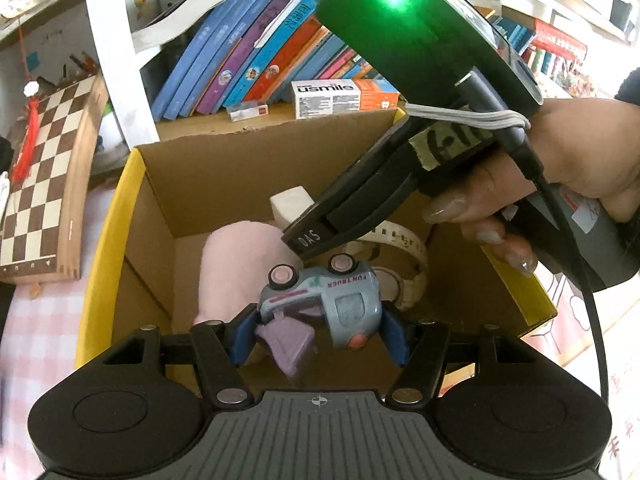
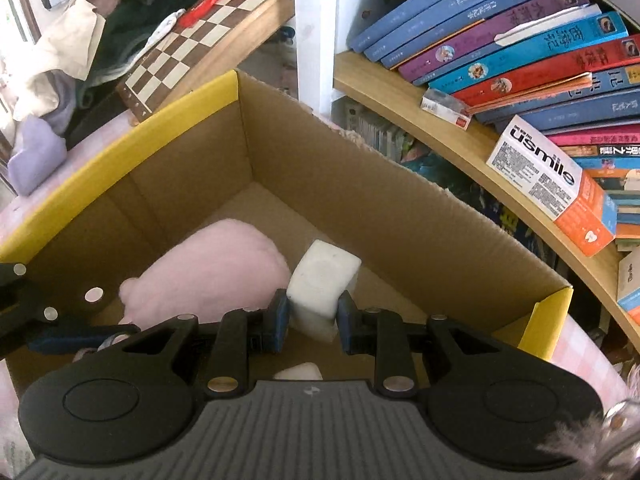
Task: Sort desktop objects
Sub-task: 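Open both tools to drop the white charger and grey truck into the box, then withdraw both tools from the box back toward the remaining table objects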
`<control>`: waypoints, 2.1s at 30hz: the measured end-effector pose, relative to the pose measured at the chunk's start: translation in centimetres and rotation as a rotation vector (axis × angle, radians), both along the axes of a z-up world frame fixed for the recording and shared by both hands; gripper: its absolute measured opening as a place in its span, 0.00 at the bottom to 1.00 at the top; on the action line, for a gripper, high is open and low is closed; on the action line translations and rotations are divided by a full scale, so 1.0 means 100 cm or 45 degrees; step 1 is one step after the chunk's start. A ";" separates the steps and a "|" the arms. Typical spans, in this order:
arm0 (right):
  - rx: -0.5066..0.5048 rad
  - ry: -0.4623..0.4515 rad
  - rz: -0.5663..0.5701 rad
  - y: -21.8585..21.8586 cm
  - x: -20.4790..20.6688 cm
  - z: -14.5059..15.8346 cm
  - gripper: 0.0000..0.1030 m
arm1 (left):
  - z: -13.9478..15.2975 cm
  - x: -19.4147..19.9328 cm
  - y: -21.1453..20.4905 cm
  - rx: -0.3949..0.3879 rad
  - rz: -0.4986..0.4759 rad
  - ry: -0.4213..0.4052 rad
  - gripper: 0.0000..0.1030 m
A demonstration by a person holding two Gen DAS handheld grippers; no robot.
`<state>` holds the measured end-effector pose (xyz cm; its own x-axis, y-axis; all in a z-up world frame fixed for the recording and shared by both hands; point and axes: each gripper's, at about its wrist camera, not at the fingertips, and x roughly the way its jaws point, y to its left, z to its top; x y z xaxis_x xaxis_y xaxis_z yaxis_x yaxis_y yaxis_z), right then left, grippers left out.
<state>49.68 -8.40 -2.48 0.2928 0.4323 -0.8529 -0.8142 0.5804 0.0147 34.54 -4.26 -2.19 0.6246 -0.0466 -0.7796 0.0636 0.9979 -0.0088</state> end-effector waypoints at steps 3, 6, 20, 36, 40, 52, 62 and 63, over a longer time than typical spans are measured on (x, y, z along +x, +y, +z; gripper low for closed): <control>-0.019 0.004 0.006 0.003 -0.001 -0.001 0.25 | 0.001 -0.002 -0.001 0.011 0.012 -0.002 0.64; -0.023 0.004 0.012 0.004 -0.001 -0.001 0.26 | 0.003 -0.004 -0.003 0.029 0.028 -0.010 0.65; 0.137 -0.073 -0.051 -0.018 -0.014 0.030 0.79 | 0.026 -0.029 0.000 0.160 0.085 -0.092 0.79; 0.354 -0.323 -0.285 -0.081 -0.107 0.100 0.92 | 0.065 -0.094 0.021 0.150 0.095 -0.320 0.87; 0.371 -0.386 -0.417 -0.102 -0.136 0.103 1.00 | 0.071 -0.112 0.031 0.087 0.138 -0.358 0.90; 0.349 -0.482 -0.614 -0.131 -0.235 0.077 1.00 | 0.057 -0.164 0.035 0.211 0.188 -0.378 0.97; 0.270 -0.438 -0.686 -0.127 -0.304 0.043 1.00 | 0.040 -0.212 0.043 0.220 0.149 -0.322 0.97; 0.266 -0.431 -0.692 -0.126 -0.310 0.041 1.00 | 0.038 -0.216 0.044 0.221 0.148 -0.316 0.97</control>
